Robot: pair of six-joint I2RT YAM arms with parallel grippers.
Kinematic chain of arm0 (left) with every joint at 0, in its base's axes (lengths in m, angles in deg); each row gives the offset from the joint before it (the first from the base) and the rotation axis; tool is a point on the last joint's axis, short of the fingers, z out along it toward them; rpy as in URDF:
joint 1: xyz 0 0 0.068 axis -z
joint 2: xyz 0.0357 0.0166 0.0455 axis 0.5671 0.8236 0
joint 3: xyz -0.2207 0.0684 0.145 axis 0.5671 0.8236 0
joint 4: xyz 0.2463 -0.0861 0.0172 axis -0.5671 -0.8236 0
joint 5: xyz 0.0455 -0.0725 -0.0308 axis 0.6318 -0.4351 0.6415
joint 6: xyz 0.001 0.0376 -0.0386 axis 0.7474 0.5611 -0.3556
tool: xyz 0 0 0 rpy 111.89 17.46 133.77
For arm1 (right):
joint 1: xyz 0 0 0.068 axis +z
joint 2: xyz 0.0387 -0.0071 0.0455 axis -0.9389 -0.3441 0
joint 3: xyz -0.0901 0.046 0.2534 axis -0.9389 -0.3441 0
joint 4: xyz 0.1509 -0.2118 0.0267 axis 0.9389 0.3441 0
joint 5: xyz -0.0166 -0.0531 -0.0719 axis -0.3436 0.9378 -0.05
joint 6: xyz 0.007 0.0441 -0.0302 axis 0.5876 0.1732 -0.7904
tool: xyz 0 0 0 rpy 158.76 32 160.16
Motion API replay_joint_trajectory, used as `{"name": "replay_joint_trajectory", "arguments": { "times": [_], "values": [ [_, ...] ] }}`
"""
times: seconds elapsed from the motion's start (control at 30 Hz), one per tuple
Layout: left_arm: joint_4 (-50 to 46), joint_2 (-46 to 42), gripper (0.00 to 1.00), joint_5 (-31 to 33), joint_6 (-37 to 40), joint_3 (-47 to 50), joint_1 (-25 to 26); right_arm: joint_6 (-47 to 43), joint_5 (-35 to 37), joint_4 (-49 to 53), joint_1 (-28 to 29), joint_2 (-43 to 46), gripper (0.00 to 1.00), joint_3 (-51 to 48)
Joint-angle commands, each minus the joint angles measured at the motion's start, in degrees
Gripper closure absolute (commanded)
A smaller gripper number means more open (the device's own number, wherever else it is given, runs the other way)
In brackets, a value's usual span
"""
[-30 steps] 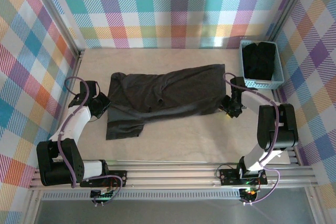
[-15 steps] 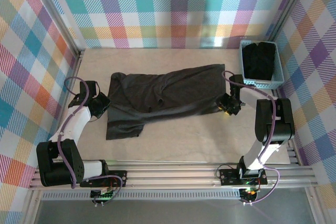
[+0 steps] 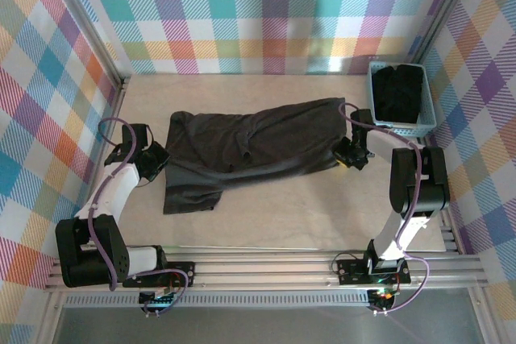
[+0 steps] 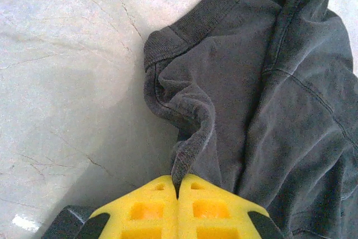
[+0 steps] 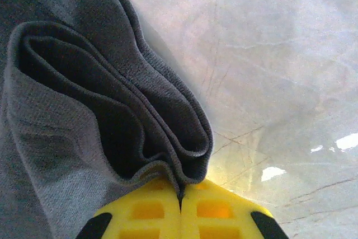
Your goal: Fold and stack the t-shirts
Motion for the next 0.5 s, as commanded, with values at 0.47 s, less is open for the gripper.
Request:
{"name": "replay_joint_trajectory", "arguments": {
  "times": [0.47],
  "values": [
    [-12.8, -6.7, 1.0, -3.7, -6.8, -26.8, -2.1, 0.6, -6.3, 23.3, -2.6, 20.5, 1.0, 28.8]
  ]
}}
